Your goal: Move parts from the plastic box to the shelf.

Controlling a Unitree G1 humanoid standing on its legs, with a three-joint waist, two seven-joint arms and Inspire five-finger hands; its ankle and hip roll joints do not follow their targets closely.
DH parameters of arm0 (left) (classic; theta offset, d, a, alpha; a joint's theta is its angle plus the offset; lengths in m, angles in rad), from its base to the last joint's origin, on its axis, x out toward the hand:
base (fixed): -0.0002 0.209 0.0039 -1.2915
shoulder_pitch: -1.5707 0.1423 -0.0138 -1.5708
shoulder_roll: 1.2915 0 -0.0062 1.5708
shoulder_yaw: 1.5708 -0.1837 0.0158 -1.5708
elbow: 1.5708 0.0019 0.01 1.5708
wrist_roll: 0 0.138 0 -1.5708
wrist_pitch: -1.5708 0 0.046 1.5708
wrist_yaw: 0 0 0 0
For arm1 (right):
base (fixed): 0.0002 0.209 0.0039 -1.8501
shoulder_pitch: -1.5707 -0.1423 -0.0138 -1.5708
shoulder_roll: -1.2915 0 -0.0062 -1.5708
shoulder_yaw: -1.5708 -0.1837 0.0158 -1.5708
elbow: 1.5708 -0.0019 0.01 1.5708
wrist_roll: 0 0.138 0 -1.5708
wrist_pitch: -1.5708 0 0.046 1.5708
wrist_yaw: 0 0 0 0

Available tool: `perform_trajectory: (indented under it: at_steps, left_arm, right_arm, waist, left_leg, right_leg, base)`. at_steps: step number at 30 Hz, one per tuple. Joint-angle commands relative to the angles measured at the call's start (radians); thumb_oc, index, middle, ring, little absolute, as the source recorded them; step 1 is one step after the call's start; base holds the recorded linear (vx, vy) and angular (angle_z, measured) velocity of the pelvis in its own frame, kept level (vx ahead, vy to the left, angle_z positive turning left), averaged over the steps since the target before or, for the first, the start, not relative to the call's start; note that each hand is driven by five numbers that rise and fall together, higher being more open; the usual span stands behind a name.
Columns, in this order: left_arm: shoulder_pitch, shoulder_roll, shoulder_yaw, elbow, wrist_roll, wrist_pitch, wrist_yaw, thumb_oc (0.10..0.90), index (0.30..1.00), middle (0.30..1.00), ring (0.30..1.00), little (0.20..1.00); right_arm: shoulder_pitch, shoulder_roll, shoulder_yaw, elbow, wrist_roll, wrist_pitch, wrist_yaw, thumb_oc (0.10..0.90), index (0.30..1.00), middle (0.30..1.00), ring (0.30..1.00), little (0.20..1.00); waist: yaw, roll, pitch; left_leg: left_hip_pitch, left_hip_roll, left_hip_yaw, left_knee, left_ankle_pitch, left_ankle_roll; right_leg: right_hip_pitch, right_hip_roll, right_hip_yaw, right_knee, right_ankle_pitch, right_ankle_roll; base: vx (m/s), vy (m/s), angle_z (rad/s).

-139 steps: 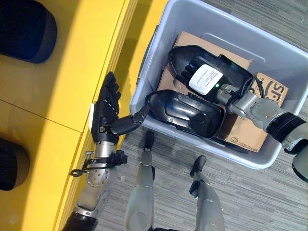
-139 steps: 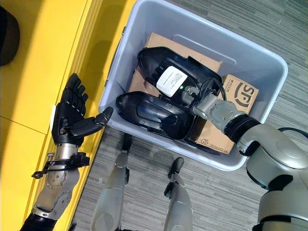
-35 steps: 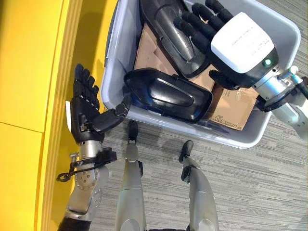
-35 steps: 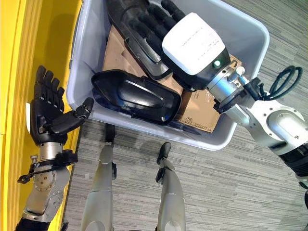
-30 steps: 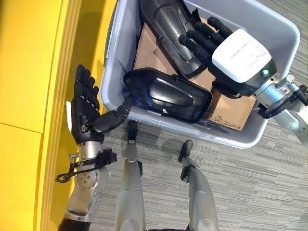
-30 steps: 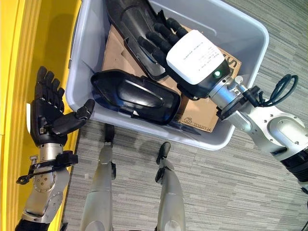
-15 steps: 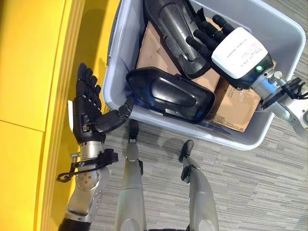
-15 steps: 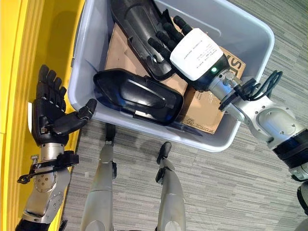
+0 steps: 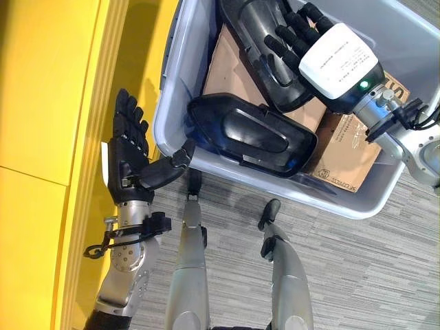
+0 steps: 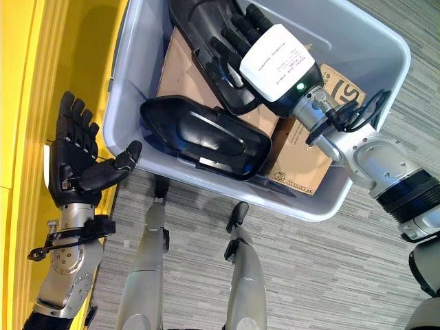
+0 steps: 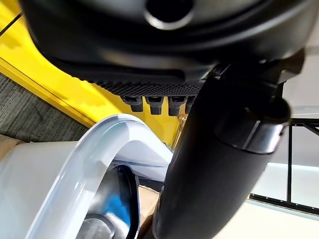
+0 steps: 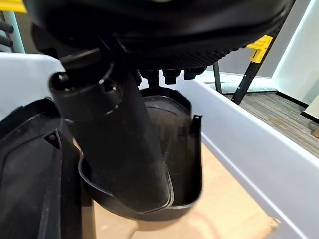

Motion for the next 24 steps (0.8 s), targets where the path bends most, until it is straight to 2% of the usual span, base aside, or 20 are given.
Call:
perform_trajectory:
  at_steps: [1,9,24]
  left_arm:
    - [-0.031,0.018,0.014,-0.136,0.055,-0.118,-0.004,0.9,1.0,1.0,1.0,1.0]
    - [-0.043,0.011,0.002,-0.135,0.057,-0.128,0.007,0.9,1.0,1.0,1.0,1.0]
    - [-0.053,0.005,0.02,-0.183,0.043,-0.153,0.018,0.9,1.0,1.0,1.0,1.0]
  right_arm:
    - [-0.14,-0.037,-0.018,0.027,-0.007,0.036,-0.081,0.9,1.0,1.0,1.0,1.0]
    - [-0.106,0.017,-0.047,0.083,-0.003,0.051,-0.097,0.9,1.0,1.0,1.0,1.0]
    - [-0.02,0.026,-0.096,0.111,0.005,0.058,-0.102,0.9,1.0,1.0,1.0,1.0]
  waist:
    - [-0.008,0.034,-0.008]
    - [-0.007,0.046,-0.008]
    - [-0.016,0.061,-0.008]
  left_leg:
    - [0.066,0.017,0.01,0.064,-0.159,-0.02]
    - [0.041,0.011,0.011,0.07,-0.161,-0.017]
    - [0.015,0.006,0.015,0.082,-0.162,-0.02]
  right_leg:
    - [0.095,0.025,0.006,-0.091,0.025,0.003]
    - [0.07,0.021,0.01,-0.086,0.023,0.003]
    - [0.04,0.016,0.013,-0.069,0.02,0.002]
  base:
    - [0.0,0.0,0.0]
    - [0.0,0.0,0.0]
    - [0.0,0.0,0.01]
